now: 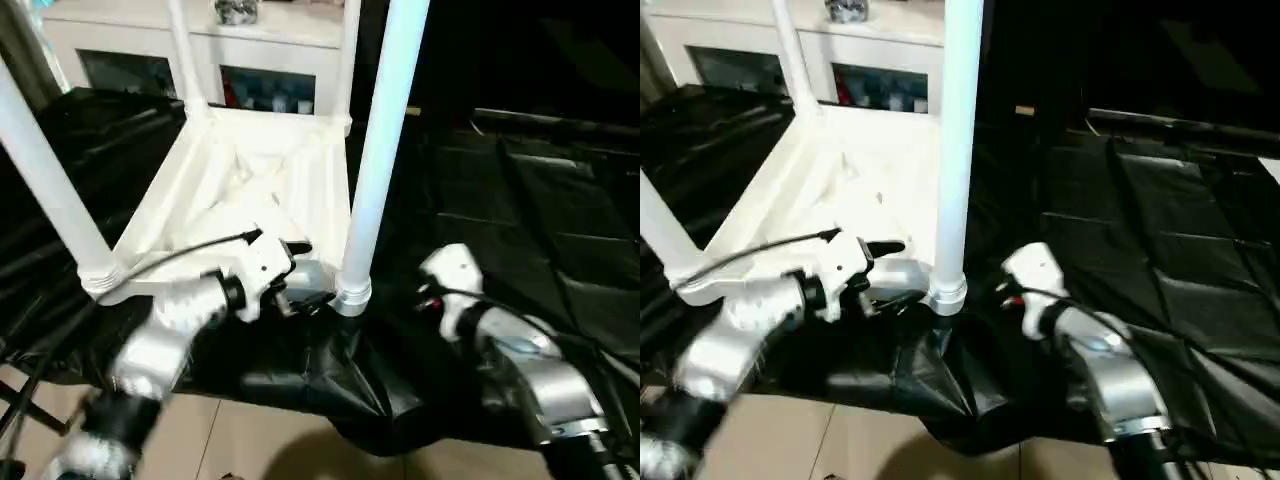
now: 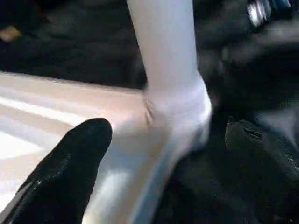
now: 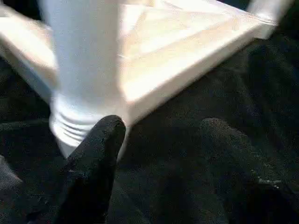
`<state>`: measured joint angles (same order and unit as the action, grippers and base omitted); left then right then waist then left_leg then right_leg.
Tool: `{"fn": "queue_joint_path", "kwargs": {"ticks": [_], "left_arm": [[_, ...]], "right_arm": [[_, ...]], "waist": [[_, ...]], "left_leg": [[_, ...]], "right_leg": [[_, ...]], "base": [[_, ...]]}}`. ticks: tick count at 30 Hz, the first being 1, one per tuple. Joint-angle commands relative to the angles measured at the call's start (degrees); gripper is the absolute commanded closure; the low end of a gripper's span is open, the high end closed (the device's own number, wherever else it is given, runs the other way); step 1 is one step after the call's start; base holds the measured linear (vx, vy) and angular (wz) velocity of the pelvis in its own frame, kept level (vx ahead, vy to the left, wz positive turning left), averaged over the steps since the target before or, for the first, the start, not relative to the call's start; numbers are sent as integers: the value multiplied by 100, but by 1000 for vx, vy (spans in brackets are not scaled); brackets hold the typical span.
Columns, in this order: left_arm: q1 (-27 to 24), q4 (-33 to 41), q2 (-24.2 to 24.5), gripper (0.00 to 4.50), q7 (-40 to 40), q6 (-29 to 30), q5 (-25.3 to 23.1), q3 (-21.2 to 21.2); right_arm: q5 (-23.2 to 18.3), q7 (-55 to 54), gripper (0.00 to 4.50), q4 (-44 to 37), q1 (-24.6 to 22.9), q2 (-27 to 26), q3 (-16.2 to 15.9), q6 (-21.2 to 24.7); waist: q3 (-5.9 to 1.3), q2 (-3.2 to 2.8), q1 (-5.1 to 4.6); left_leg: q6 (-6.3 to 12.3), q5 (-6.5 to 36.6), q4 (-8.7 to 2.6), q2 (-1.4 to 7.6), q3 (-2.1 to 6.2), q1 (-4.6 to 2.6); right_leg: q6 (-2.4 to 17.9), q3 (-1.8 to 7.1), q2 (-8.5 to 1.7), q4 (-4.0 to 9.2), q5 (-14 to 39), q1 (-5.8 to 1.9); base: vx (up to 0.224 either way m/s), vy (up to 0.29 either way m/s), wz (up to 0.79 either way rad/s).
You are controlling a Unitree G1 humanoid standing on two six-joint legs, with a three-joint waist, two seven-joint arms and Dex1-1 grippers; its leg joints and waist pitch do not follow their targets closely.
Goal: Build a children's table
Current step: Rotate leg to tighten
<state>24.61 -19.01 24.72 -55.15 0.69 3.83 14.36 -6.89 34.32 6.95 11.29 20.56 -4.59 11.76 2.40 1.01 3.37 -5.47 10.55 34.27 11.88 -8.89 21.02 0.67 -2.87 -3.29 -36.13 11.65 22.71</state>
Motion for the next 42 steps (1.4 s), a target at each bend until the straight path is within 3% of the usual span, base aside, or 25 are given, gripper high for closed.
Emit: {"fn": "queue_joint_path", "kwargs": {"ticks": [1,5,6,8,17,18,19,20,23,24,25,31,32,35,36,42], "left_arm": [[181,-296,123,32,-435,-168,6,87],[451,-787,273,52,-679,-264,-181,259],[510,-903,266,75,-635,-320,-259,295],[683,-1245,193,79,-484,-553,-415,335],[1205,-2374,-117,143,-311,-729,-726,470],[1368,-2689,-147,161,-333,-744,-810,479],[1368,-2689,-147,161,-333,-744,-810,479],[1425,-2786,-150,166,-348,-694,-845,489],[1509,-2910,-130,200,-382,-684,-946,553],[1607,-3045,-162,210,-391,-597,-955,545],[1649,-3093,-177,210,-424,-546,-954,547],[1677,-3011,-149,253,-1111,-401,-911,689],[1655,-2907,-127,262,-1316,-275,-894,737],[1600,-2618,-75,287,-1771,17,-821,822],[1586,-2535,-59,294,-1873,85,-792,838],[1580,-2168,-2,336,-2305,405,-669,873]], "right_arm": [[10,64,155,-81,-90,147,138,-26],[-55,433,155,-270,-339,428,110,-57],[-94,549,155,-326,-381,482,83,-35],[-170,777,155,-445,-449,594,6,-10],[-243,1291,155,-728,-529,816,-268,98],[-303,1366,155,-846,-536,843,-274,154],[-303,1366,155,-846,-536,843,-274,154],[-343,1385,155,-909,-551,856,-269,190],[-426,1463,155,-1057,-608,914,-266,273],[-501,1537,155,-1200,-686,982,-251,332],[-513,1556,155,-1243,-722,1011,-247,338],[-463,1603,155,-1279,-819,1059,-250,317],[-440,1596,155,-1256,-819,1052,-255,302],[-417,1576,155,-1241,-816,1070,-282,300],[-411,1568,155,-1245,-813,1076,-293,303],[-370,1560,155,-1229,-778,1101,-309,261]], "waist": [[-308,-50,17],[-319,-30,34],[-319,-13,34],[-323,-16,56],[-316,7,79],[-326,-57,87],[-321,-43,89],[-324,-97,109],[-319,-74,148],[-315,-129,198],[-315,-114,197],[-309,-120,225],[-311,-153,231],[-322,-141,223],[-319,-170,217],[-299,-186,282]], "left_leg": [[-40,1274,-434,70,-20,-45],[83,1158,-417,81,-33,-32],[120,1135,-413,82,-32,-18],[171,1164,-402,89,-40,-45],[207,1165,-402,93,-41,-28],[204,1167,-391,86,-40,-41],[207,1159,-398,88,-37,-39],[189,1157,-403,97,-23,-43],[176,1208,-401,101,-33,-56],[154,1259,-403,107,-27,-63],[157,1273,-404,102,-31,-63],[132,1256,-412,103,-22,-51],[132,1233,-413,102,-16,-48],[145,1093,-409,109,-17,-40],[157,1100,-403,106,-21,-43],[163,1184,-412,122,-35,-71]], "right_leg": [[859,260,-357,485,965,-282],[991,260,-363,452,629,-304],[1003,258,-368,444,606,-314],[991,264,-379,461,672,-304],[983,265,-400,492,931,-297],[1013,269,-381,491,765,-292],[1020,269,-376,488,711,-296],[1048,268,-390,468,651,-301],[1117,272,-392,476,579,-305],[1139,276,-402,477,597,-305],[1141,275,-392,484,592,-307],[1170,275,-415,489,738,-312],[1178,275,-419,484,707,-313],[1270,276,-417,445,377,-330],[1332,273,-409,440,264,-326],[1316,279,-415,469,562,-301]], "base": [[0,0,0],[0,0,0],[0,0,0],[0,0,0],[0,0,0],[0,0,0],[0,0,0],[0,0,0],[0,0,0],[0,0,0],[0,0,0],[0,0,0],[0,0,0],[0,0,0],[0,0,0],[0,0,0]]}}
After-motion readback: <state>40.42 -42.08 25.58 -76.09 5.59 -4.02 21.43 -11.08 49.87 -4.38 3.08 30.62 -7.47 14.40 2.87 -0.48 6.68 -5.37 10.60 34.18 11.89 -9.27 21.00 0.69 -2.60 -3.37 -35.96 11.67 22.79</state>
